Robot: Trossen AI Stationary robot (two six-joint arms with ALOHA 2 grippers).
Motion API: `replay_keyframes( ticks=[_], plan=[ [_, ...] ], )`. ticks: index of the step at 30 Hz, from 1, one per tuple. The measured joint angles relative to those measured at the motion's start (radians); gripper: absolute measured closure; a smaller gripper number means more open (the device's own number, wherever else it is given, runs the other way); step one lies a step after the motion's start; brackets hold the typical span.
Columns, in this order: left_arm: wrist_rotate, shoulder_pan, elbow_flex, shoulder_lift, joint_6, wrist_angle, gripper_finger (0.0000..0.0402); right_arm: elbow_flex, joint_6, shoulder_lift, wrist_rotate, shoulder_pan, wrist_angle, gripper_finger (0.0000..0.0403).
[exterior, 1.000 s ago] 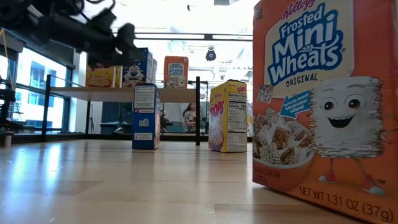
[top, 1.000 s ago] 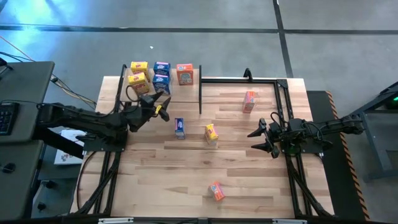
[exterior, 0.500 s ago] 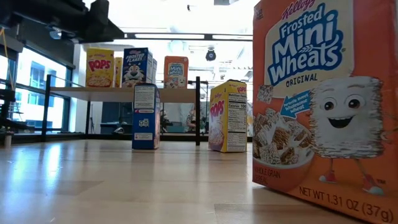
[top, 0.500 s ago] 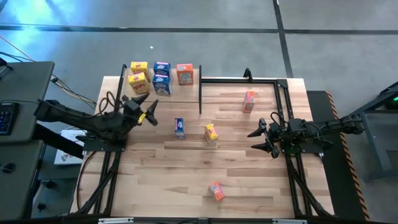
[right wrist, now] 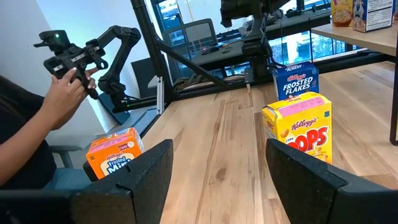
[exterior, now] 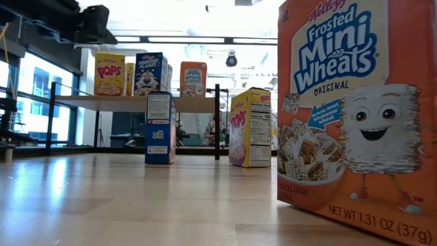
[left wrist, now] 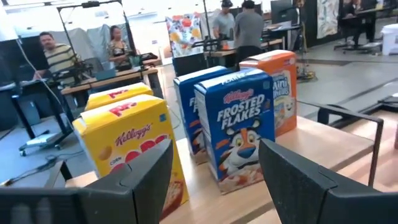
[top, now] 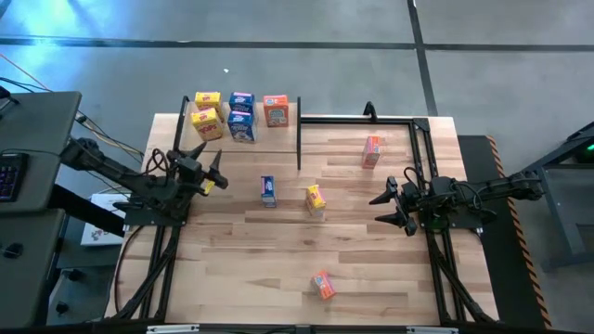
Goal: Stack cereal on shelf
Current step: Adjust the bottom yellow cereal box on the shelf
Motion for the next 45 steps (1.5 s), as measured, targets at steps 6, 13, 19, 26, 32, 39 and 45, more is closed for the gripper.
replay_keyframes(
  ticks=[6,13,19,26,32,39,45],
  plan=[
    [-0.002,0.007,0.0,-0.001,-0.001,-0.027,0.0172,0.0,0.0,0.0,0.0,0.0,-0.001,0.0153],
    [-0.003,0.065,0.0,-0.001,-0.03,-0.027,0.0172,0.0,0.0,0.0,0.0,0.0,-0.004,0.0153],
    [-0.002,0.117,0.0,-0.001,-0.031,-0.028,0.0172,0.0,0.0,0.0,0.0,0.0,-0.012,0.0153],
    [-0.002,0.193,0.0,-0.001,-0.031,-0.028,0.0172,0.0,0.0,0.0,0.0,0.0,-0.023,0.0153],
    [-0.002,0.235,0.0,-0.001,-0.03,-0.028,0.0172,0.0,0.0,0.0,0.0,0.0,-0.023,0.0153],
    [-0.002,0.276,0.0,-0.001,-0.03,-0.033,0.0172,0.0,0.0,0.0,0.0,0.0,-0.023,0.0153],
    [-0.002,0.305,0.0,-0.001,-0.03,-0.033,0.0172,0.0,0.0,0.0,0.0,0.0,-0.023,0.0153]
  ],
)
